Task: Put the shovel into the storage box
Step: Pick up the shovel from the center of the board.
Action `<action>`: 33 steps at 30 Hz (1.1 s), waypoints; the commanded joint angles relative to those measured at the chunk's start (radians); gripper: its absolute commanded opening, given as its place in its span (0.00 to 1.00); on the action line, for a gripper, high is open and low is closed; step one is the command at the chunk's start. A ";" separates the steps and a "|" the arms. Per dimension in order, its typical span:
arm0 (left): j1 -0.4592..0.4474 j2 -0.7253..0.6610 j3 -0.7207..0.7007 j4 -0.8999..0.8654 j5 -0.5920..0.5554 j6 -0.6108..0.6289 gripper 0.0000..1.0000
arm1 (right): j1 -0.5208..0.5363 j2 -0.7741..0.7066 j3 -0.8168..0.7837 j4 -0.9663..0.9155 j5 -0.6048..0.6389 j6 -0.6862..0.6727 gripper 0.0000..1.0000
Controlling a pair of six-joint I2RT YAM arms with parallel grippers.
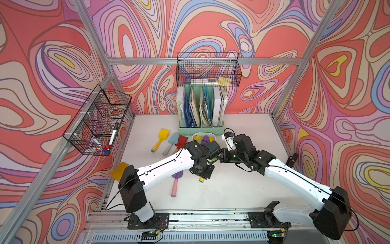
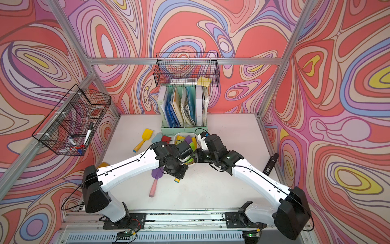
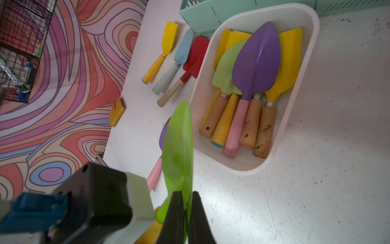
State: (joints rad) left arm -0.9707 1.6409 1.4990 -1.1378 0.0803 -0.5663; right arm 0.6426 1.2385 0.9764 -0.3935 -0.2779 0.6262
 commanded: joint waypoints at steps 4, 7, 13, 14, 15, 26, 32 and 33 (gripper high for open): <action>0.001 -0.034 0.023 0.019 0.026 0.026 0.36 | 0.006 0.018 0.018 -0.003 0.032 -0.050 0.00; 0.001 -0.044 0.022 0.024 0.025 0.029 0.56 | 0.005 0.025 0.023 -0.002 0.039 -0.050 0.00; 0.001 -0.076 0.018 0.033 0.012 0.037 0.99 | 0.006 0.043 0.041 0.001 0.056 -0.057 0.00; 0.001 -0.082 0.017 0.036 0.011 0.041 0.99 | 0.006 0.048 0.044 0.001 0.057 -0.060 0.00; 0.000 -0.089 0.015 0.040 0.010 0.044 0.99 | 0.006 0.053 0.049 -0.003 0.056 -0.064 0.00; 0.106 -0.224 -0.074 0.179 0.028 0.104 0.99 | -0.069 0.227 0.245 -0.113 -0.010 -0.240 0.00; 0.239 -0.365 -0.170 0.322 0.087 0.121 0.99 | -0.183 0.350 0.373 -0.145 -0.147 -0.329 0.00; 0.260 -0.383 -0.182 0.344 0.097 0.127 0.99 | -0.196 0.372 0.397 -0.154 -0.166 -0.349 0.00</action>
State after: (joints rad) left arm -0.7425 1.3083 1.3418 -0.8959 0.1352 -0.4675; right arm 0.4728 1.5738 1.3190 -0.5224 -0.3603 0.3550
